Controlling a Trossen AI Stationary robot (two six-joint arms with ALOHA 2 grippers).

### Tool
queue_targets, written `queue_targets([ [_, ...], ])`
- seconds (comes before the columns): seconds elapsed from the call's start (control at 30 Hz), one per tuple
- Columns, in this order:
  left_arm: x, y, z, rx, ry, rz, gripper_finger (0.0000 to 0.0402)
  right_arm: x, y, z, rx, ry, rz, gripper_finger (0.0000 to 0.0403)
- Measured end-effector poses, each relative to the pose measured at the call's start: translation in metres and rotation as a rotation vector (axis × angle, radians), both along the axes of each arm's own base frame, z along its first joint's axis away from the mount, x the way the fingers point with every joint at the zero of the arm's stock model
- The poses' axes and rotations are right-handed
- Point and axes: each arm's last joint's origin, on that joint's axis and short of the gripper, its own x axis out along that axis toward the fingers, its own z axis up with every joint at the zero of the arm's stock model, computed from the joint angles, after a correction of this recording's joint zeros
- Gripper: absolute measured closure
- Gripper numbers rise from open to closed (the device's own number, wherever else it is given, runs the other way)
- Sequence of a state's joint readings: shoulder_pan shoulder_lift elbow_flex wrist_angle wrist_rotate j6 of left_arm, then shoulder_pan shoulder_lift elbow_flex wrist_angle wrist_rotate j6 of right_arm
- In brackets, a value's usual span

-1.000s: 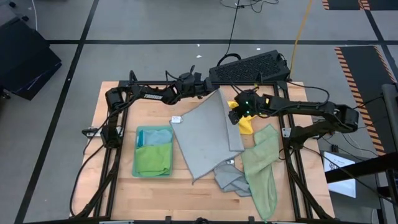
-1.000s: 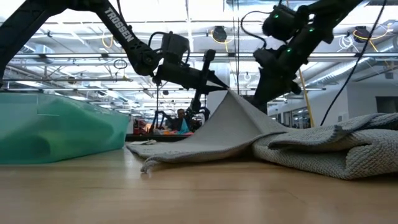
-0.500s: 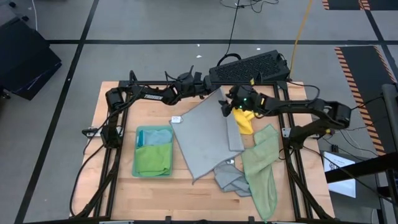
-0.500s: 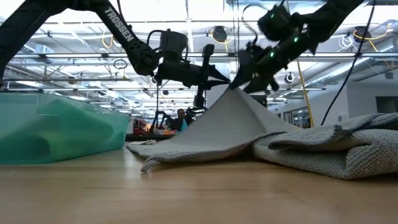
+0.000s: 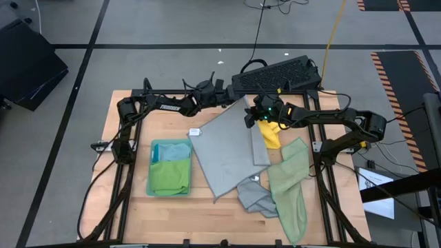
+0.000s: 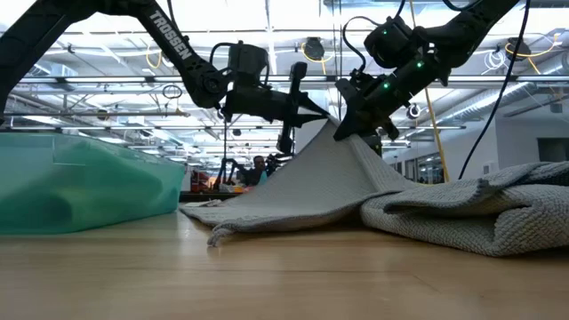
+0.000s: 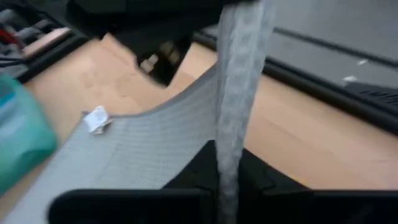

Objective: Fold microfiber towels
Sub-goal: Fold the top gray microfiber cloth

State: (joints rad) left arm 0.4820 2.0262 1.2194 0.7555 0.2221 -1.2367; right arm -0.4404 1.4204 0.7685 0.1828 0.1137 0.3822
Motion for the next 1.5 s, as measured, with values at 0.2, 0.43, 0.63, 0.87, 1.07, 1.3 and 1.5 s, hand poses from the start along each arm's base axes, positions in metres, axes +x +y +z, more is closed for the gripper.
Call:
queue_targets([
  [0.2, -0.006, -0.001, 0.025, 0.350, 0.000, -0.054, 0.0310, -0.008, -0.012, -0.003, 0.143, -0.033, 0.021, 0.0393],
  [0.43, -0.027, -0.012, 0.054, 0.797, 0.293, -0.166, 0.0175, -0.013, -0.021, -0.002, 0.203, -0.068, 0.069, 0.0399],
  [0.63, -0.028, -0.025, 0.065, 1.168, 0.545, -0.334, 0.0137, -0.013, -0.020, -0.002, 0.210, -0.075, 0.165, 0.0401],
  [0.87, -0.009, -0.012, 0.063, 1.460, 0.728, -0.501, 0.0135, -0.012, -0.017, -0.002, 0.209, -0.075, 0.258, 0.0401],
  [1.07, -0.001, -0.005, 0.060, 1.632, 0.797, -0.557, 0.0137, -0.012, -0.016, -0.002, 0.205, -0.068, 0.293, 0.0401],
  [1.3, 0.003, -0.009, 0.063, 1.734, 0.766, -0.561, 0.0200, -0.012, -0.015, -0.003, 0.211, -0.066, 0.321, 0.0401],
  [1.5, 0.010, -0.013, 0.051, 1.730, 0.742, -0.601, 0.0230, -0.012, -0.015, -0.003, 0.211, -0.066, 0.321, 0.0401],
])
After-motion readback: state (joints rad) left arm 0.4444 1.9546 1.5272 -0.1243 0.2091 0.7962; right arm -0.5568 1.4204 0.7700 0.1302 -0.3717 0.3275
